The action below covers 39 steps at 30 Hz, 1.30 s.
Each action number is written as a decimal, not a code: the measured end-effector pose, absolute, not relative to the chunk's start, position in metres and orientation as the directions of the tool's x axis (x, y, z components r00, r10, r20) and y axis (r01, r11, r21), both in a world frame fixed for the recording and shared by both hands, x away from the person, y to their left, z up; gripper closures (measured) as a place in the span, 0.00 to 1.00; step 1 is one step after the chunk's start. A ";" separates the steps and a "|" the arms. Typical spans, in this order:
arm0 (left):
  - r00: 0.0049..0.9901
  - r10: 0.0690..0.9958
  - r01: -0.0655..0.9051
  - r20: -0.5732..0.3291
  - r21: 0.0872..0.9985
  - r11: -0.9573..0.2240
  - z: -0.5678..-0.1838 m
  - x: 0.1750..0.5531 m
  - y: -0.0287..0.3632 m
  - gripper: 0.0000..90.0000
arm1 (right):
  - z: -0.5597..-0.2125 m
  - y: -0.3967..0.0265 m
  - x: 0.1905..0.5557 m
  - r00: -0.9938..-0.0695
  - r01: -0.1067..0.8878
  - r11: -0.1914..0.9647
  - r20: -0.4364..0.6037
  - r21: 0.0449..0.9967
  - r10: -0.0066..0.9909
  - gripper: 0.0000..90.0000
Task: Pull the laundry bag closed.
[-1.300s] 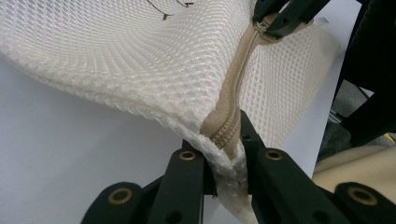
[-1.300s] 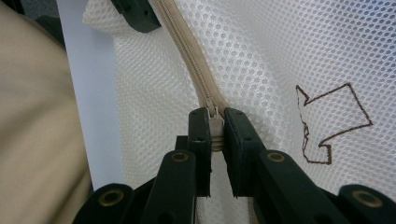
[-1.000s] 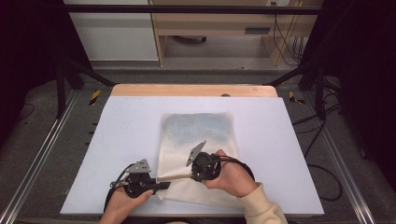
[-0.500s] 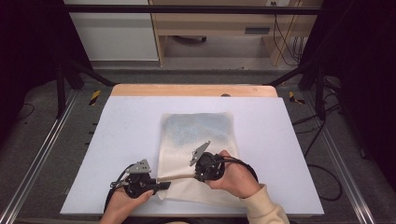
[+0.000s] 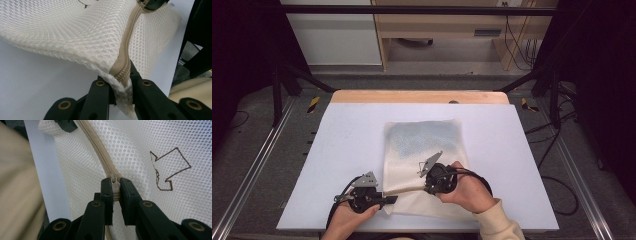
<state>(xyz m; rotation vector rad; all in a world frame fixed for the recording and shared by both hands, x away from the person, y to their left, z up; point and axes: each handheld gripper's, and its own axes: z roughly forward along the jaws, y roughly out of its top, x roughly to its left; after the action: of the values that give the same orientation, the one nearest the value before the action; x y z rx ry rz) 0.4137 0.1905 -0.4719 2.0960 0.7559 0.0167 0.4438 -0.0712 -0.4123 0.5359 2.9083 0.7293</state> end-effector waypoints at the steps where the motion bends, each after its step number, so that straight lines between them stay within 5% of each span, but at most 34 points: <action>1: 0.816 0.518 0.507 -0.257 0.750 -0.425 -0.471 0.413 0.191 0.93 | -0.412 -0.072 0.444 -0.933 0.314 0.823 -0.007 0.473 0.360 0.91; 39: 0.806 0.539 0.505 -0.245 0.759 -0.411 -0.468 0.416 0.200 0.93 | -0.409 -0.082 0.440 -0.927 0.327 0.808 0.000 0.490 0.375 0.91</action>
<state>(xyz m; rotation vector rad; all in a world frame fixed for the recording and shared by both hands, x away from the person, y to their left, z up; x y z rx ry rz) 0.4161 0.2002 -0.4676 2.0806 0.7705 0.0475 0.4401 -0.0822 -0.4087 0.5637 2.8951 0.7575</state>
